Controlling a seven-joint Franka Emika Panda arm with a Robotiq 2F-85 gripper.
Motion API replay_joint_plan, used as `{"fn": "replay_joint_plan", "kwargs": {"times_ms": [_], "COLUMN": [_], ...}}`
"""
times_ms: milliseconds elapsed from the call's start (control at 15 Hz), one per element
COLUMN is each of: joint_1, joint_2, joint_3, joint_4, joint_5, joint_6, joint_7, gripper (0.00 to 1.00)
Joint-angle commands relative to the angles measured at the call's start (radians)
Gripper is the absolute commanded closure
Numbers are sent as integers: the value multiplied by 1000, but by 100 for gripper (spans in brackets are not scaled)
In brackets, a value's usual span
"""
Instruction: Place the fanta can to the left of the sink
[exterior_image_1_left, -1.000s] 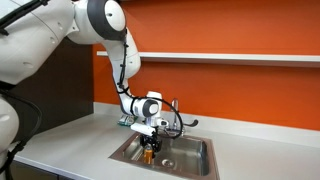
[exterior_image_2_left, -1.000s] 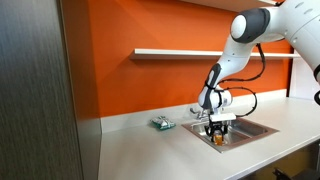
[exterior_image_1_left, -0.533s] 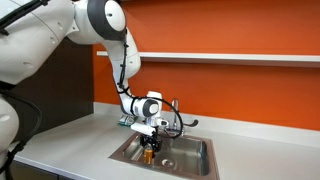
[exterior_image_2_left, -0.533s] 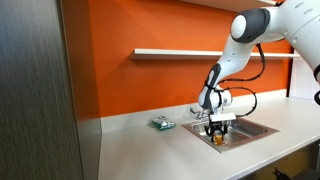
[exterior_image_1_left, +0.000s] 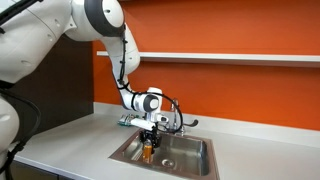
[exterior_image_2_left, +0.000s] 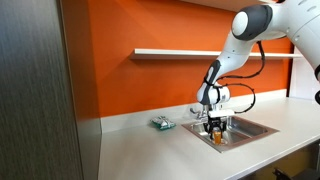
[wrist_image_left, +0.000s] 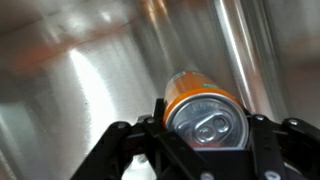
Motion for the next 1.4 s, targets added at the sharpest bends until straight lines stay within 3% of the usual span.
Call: {"fn": "replay_joint_plan", "kwargs": {"times_ms": [0,733,1333], "joint_1": [8,55,157], "joint_2": [-83,-244,-255], "joint_3": [-4,-5,71], "joint_4": [-10,-13,0], "joint_5": [-6,-66,-112], "joint_6": [-83,-203,-240], "joint_7": [25,48,17], "gripper": [62,62,62]}}
